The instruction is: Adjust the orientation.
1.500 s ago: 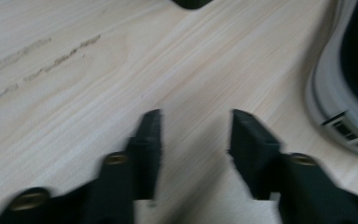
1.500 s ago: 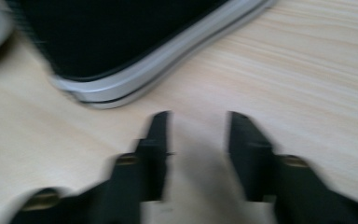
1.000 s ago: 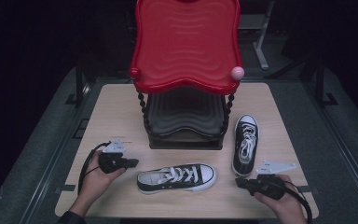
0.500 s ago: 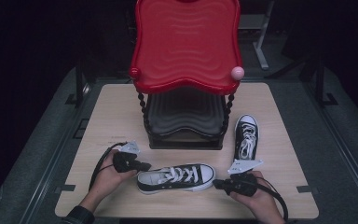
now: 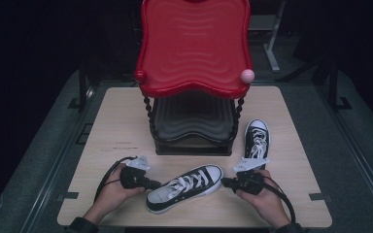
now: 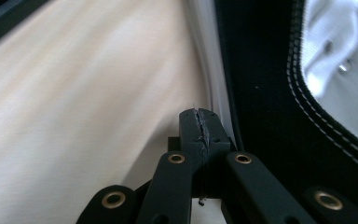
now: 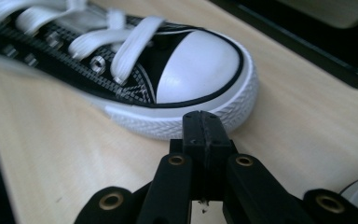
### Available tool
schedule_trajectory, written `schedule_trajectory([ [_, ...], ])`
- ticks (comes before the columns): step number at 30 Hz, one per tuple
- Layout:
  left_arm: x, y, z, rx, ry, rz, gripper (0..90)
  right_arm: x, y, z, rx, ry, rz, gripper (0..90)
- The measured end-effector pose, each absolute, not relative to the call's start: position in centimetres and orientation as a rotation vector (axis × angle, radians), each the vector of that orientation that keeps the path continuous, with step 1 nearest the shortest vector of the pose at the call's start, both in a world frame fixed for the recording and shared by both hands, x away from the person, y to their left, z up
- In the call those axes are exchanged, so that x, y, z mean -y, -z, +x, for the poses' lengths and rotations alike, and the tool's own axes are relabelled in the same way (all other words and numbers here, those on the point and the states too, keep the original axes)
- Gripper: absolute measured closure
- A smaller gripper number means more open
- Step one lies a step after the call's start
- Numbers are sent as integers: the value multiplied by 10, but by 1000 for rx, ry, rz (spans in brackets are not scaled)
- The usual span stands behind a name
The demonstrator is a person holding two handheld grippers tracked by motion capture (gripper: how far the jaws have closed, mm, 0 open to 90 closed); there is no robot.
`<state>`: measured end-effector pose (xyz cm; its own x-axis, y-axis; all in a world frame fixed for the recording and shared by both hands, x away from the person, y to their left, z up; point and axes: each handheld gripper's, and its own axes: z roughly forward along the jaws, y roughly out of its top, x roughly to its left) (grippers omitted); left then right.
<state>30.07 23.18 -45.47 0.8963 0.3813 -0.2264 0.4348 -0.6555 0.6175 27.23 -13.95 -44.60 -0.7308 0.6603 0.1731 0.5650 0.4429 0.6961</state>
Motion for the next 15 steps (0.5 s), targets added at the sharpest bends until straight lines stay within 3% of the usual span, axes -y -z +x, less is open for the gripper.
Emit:
schedule_trajectory([
  [15, -184, 458, 267, -388, 220, 2407, 898, 102, 448, 318, -2426, -1108, 1178, 900],
])
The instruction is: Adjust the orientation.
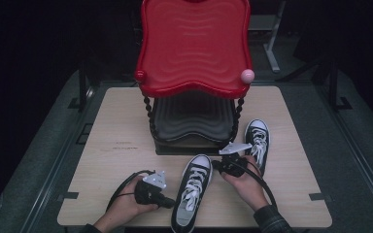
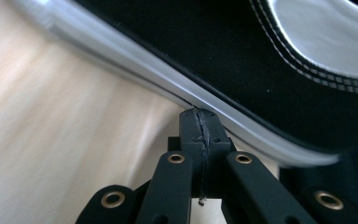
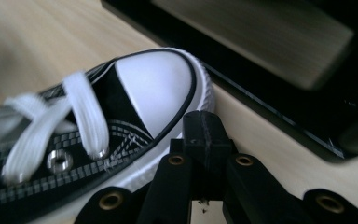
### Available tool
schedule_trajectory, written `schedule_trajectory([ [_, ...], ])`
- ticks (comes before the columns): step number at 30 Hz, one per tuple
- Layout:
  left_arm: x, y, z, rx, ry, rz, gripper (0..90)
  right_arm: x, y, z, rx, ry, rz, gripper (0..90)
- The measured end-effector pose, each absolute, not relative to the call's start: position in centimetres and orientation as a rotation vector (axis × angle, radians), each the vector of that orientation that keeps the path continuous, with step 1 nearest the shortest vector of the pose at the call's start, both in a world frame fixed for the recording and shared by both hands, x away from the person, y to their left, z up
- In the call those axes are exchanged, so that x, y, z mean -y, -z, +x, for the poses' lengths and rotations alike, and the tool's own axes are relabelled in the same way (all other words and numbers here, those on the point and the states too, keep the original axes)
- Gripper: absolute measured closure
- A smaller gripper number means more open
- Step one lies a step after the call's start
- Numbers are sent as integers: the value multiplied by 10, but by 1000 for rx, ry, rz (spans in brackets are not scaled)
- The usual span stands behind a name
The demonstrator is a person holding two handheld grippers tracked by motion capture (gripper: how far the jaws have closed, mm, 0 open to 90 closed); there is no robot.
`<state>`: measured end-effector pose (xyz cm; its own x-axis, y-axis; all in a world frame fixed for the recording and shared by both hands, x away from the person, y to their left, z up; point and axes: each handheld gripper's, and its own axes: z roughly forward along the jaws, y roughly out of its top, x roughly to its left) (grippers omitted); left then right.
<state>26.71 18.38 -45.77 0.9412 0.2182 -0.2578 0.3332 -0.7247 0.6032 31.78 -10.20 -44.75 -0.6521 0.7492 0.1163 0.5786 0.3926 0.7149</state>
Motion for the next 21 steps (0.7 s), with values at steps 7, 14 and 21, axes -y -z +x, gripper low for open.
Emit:
schedule_trajectory([
  [7, -167, 458, 260, -353, 239, 2405, 877, 86, 450, 329, -2412, -1123, 1175, 900],
  [14, -185, 445, 265, -415, 165, 2360, 767, 92, 444, 327, -2403, -1192, 1191, 771],
  [21, -191, 421, 263, -487, 99, 2248, 514, 110, 431, 302, -2372, -1322, 1180, 595],
])
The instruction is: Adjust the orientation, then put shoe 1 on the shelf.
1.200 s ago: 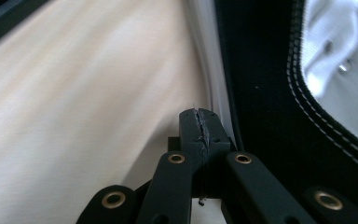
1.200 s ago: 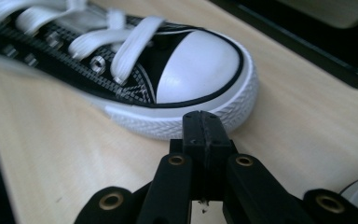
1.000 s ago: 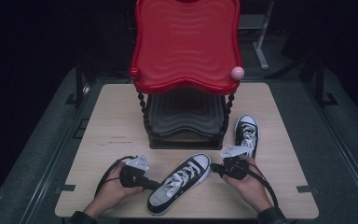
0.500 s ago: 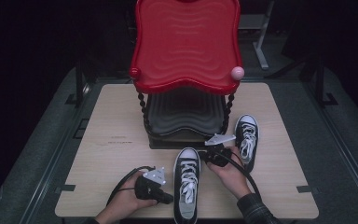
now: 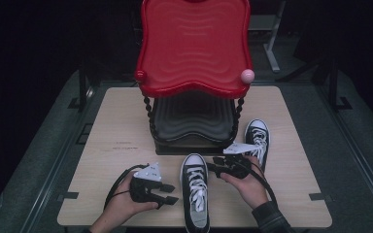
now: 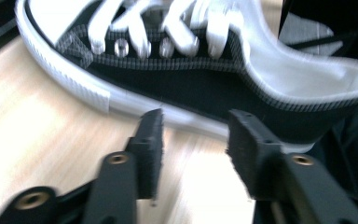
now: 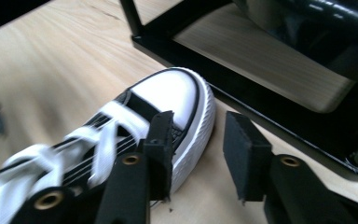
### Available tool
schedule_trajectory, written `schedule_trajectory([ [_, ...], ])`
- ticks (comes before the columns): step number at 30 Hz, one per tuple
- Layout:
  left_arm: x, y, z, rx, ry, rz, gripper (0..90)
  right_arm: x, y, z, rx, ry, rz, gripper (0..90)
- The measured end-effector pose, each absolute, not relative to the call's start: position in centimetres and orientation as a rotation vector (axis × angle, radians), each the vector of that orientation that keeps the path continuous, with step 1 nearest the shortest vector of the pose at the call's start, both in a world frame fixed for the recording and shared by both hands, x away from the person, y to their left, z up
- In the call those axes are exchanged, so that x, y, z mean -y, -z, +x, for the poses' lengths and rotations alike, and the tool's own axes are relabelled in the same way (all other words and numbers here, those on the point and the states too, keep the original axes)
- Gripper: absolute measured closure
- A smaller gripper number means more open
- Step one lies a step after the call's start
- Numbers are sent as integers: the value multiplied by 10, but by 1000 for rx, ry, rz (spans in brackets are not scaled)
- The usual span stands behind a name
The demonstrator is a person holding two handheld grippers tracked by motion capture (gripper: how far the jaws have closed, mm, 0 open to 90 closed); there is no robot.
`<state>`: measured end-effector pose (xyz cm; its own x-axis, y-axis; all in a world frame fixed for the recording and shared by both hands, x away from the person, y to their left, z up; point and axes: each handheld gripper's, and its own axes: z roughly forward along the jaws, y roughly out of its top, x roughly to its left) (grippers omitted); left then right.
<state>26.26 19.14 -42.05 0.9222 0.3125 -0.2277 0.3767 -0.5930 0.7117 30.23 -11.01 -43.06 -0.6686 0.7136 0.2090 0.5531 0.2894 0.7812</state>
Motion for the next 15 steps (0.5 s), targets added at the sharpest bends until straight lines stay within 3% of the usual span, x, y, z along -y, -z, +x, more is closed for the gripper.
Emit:
schedule_trajectory([
  [5, -176, 409, 256, -494, 85, 2189, 441, 119, 422, 284, -2356, -1404, 1169, 535],
  [15, -149, 413, 261, -513, 62, 2167, 438, 115, 415, 249, -2427, -1490, 1066, 476],
])
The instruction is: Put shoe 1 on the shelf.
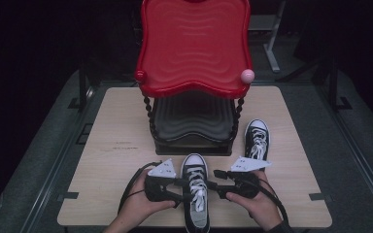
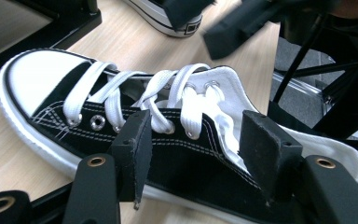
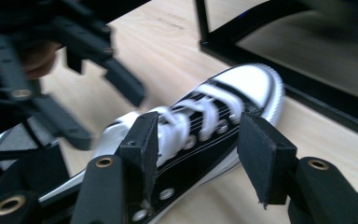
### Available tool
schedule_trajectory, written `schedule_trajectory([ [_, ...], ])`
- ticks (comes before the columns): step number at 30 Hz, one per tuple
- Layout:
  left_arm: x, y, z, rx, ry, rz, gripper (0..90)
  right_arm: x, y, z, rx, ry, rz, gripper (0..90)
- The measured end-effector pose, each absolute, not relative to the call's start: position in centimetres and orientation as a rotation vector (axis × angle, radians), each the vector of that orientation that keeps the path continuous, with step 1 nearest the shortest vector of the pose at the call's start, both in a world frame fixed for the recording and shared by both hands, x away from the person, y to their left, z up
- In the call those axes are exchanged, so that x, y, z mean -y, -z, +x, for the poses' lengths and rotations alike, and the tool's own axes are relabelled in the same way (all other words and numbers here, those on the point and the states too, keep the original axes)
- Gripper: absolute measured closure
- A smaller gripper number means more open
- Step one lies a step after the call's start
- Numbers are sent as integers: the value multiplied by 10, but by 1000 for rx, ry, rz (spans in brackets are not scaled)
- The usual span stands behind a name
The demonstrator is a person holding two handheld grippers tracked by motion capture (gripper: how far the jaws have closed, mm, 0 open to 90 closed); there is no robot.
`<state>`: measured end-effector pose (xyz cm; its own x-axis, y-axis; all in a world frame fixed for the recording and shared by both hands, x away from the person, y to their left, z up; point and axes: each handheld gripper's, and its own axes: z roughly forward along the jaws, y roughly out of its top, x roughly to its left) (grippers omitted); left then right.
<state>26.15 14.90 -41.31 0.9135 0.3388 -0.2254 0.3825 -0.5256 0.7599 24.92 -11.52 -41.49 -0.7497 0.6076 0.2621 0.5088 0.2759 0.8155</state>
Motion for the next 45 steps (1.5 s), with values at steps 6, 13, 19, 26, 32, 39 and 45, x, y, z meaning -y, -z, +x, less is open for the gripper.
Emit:
schedule_trajectory([
  [6, -151, 420, 265, -527, 59, 2173, 493, 112, 418, 240, -2463, -1489, 1023, 476],
  [13, -152, 425, 263, -478, 99, 2206, 731, 104, 418, 237, -2491, -1517, 984, 455],
  [19, -152, 427, 265, -511, 132, 2216, 832, 96, 435, 241, -2576, -1498, 1021, 669],
  [26, -156, 422, 265, -527, 138, 2193, 866, 102, 434, 243, -2623, -1485, 1117, 838],
  [32, -156, 414, 261, -495, 158, 2177, 867, 105, 426, 240, -2654, -1485, 1079, 840],
  [39, -157, 393, 251, -443, 137, 2146, 865, 113, 406, 230, -2636, -1561, 1001, 840],
  [45, -161, 372, 243, -392, 113, 2132, 865, 114, 391, 223, -2620, -1603, 953, 841],
])
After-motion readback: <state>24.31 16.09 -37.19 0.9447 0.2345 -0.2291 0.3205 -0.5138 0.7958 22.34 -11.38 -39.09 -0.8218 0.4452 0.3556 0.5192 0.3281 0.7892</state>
